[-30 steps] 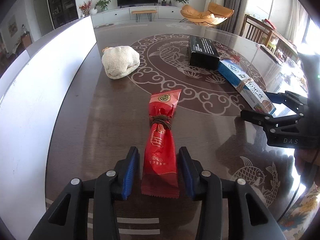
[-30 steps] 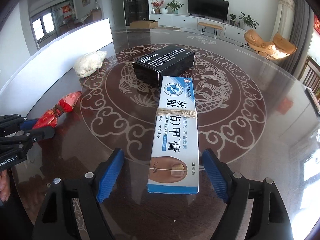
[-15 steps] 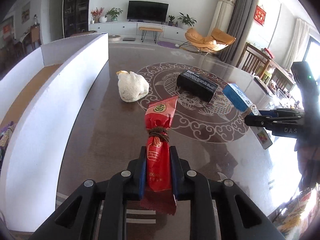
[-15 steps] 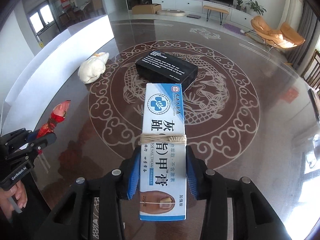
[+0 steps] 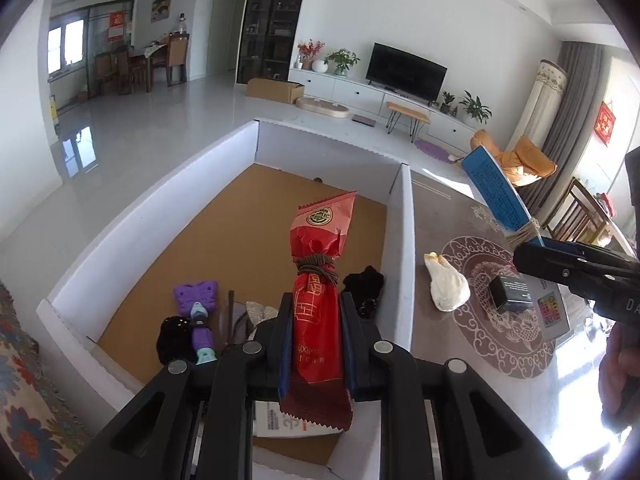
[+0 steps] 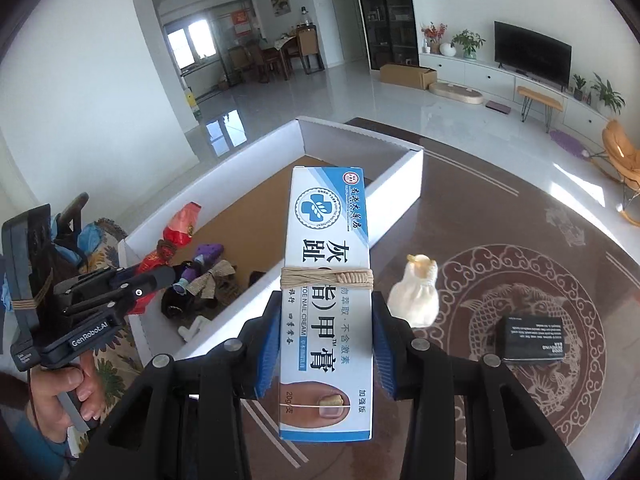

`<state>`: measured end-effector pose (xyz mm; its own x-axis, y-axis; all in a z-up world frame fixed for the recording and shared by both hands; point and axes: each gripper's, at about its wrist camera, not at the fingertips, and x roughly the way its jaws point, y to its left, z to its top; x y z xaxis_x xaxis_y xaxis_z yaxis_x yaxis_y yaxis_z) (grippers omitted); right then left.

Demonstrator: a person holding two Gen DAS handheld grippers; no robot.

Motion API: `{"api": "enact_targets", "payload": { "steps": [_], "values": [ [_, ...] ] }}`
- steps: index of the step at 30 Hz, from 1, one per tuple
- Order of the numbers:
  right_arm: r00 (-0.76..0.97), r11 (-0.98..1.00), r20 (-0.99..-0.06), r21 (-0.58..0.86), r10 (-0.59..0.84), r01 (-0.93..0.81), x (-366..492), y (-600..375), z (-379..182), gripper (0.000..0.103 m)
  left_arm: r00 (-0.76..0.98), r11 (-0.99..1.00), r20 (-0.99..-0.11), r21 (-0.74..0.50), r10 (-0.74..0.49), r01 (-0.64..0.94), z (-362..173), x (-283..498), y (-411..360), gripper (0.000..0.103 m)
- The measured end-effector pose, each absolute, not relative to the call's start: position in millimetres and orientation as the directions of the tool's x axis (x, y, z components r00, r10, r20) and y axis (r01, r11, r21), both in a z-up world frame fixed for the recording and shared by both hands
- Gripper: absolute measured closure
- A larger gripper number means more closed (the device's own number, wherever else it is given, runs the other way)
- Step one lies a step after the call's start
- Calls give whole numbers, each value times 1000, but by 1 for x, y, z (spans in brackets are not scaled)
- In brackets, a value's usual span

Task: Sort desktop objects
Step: 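Carry red packet and ointment box into the cardboard box and open both tools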

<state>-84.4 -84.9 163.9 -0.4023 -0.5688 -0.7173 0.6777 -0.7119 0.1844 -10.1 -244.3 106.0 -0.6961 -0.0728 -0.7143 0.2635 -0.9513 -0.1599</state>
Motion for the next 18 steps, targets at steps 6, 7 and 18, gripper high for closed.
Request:
{"api": "enact_targets", "payload": {
  "steps": [6, 7, 18],
  "values": [
    [-338, -617, -732, 141, -591, 774, -83, -210, 135, 61, -569, -928, -812, -104, -128, 357, 65, -34, -289, 79],
    [-324, -615, -750, 137, -576, 777, -85, -224, 124, 61, -544, -923, -827, -87, -143, 375, 56, -35, -292, 78],
    [-357, -665, -689, 244, -631, 706, -83, -175, 88, 20, -601, -920, -784, -104, -159, 378, 59, 7, -274, 34]
  ]
}}
